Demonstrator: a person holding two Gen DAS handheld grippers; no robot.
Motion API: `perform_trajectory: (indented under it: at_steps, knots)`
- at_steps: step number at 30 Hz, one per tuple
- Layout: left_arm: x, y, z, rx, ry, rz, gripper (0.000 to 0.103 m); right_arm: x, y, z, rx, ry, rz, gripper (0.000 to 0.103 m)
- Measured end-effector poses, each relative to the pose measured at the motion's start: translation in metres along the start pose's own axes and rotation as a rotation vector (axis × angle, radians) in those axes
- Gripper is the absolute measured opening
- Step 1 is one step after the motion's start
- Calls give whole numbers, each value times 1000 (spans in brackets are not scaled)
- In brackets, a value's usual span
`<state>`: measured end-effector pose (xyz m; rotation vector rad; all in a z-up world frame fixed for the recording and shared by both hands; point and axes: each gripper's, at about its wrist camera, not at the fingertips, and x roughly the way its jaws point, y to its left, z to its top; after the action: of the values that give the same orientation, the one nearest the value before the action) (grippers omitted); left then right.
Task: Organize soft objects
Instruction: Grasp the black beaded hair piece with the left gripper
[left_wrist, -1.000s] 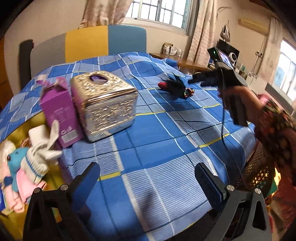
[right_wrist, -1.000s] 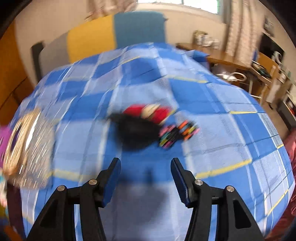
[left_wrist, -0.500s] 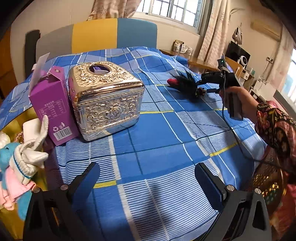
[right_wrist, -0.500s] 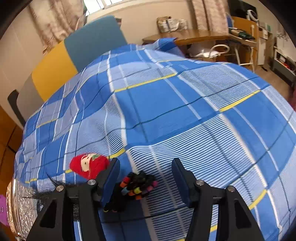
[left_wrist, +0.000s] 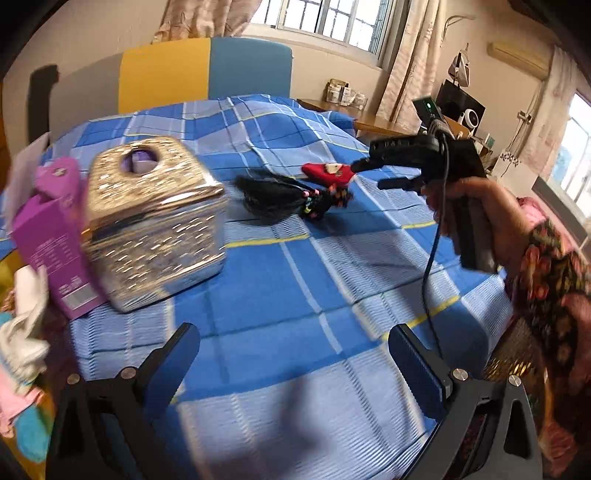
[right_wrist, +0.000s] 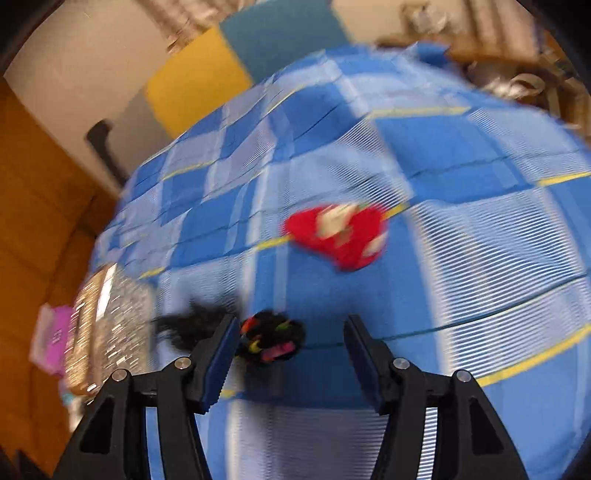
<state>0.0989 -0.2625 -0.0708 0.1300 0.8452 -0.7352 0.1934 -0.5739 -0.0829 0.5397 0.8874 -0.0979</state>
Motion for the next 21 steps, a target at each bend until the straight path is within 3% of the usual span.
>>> perform_trajectory:
  at_steps: [4,7,11,15,21]
  knots:
    - [23,-14,35,-53,5,-45,103,-9,-24,3,71,-60,-137,60]
    - [44,-26,65,-61,14,-21,103,-10,-39,2,154,-50,-120,60]
    - [73,-49,108,29,7,44,103,-5,-43,4,189,-44,-114,60]
    - [106,-65,152,152,-3,40,103,-9,-57,2,244,-44,-145,60]
    - [179,-65,192,258,158,67,103,-14,-100,-5,448,-36,-180,60]
